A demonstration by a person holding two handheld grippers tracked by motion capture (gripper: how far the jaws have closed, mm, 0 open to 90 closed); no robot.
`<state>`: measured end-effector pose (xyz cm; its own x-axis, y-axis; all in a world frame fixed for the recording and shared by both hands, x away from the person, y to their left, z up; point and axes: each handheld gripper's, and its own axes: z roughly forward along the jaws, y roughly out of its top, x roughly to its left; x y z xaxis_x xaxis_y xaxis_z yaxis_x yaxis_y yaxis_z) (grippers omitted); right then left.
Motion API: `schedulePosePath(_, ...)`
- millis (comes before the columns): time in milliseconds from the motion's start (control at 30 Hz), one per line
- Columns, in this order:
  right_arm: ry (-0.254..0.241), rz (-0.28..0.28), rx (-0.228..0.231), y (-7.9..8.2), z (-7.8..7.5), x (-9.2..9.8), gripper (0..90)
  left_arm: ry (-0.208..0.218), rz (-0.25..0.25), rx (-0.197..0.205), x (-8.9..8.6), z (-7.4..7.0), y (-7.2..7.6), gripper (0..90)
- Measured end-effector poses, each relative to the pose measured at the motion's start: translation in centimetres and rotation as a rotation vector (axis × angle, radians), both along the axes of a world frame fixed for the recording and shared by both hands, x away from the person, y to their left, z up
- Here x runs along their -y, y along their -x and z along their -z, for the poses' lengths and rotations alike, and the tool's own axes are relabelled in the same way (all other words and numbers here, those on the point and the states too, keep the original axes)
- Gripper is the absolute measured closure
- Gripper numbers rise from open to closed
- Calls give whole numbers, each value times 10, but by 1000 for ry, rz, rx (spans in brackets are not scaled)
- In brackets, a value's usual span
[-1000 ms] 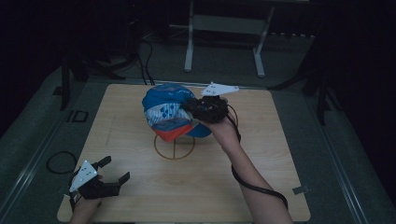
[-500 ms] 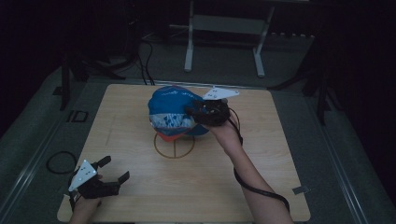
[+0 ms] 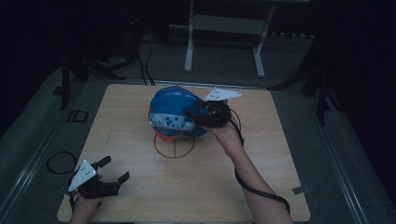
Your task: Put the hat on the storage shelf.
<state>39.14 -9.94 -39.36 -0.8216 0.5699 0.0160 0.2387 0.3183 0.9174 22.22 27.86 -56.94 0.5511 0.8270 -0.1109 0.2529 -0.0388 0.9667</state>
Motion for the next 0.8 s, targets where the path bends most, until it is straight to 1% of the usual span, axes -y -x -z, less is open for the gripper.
schedulePosePath(167, -24, 5, -3, 1, 0, 6, 409, 0, 4, 2, 1, 0, 0, 22)
schedulePosePath(200, -34, -3, -8, 1, 1, 8, 383, 1, 4, 1, 1, 0, 0, 22)
schedulePosePath(233, -34, -3, -8, 1, 1, 8, 383, -1, 4, 1, 1, 0, 0, 22)
schedulePosePath(267, -38, -14, -9, 3, 2, 10, 356, -1, 4, 4, 1, 0, 0, 22)
schedulePosePath(333, -40, -19, -11, 4, 3, 11, 346, 1, 5, 3, 0, 0, 0, 22)
schedulePosePath(367, -44, -30, -9, 7, 5, 14, 296, -1, 5, 2, 0, 0, 1, 22)
schedulePosePath(433, -45, -36, -7, 8, 5, 15, 292, -1, 5, 0, 0, 0, 1, 22)
schedulePosePath(467, -62, -53, -9, 10, 8, 19, 242, -2, 6, 1, 0, 0, 1, 22)
schedulePosePath(500, -62, -53, -9, 10, 8, 19, 242, -2, 5, 1, 0, 0, 1, 22)
schedulePosePath(533, -58, -68, -11, 11, 9, 20, 195, -3, 4, 0, 0, 0, 2, 22)
schedulePosePath(600, -51, -64, -2, 13, 12, 22, 177, -2, 6, 1, 1, 1, 2, 22)
schedulePosePath(633, -51, -69, -3, 15, 15, 26, 152, -5, 4, 3, 1, 1, 2, 22)
schedulePosePath(667, -51, -69, -3, 15, 15, 26, 152, -5, 4, 3, 1, 1, 2, 22)
schedulePosePath(700, -38, -91, 5, 17, 18, 28, 144, -3, 6, 4, 1, 1, 2, 22)
schedulePosePath(800, -25, -104, 8, 20, 22, 29, 144, -9, 7, 3, 1, 2, 1, 22)
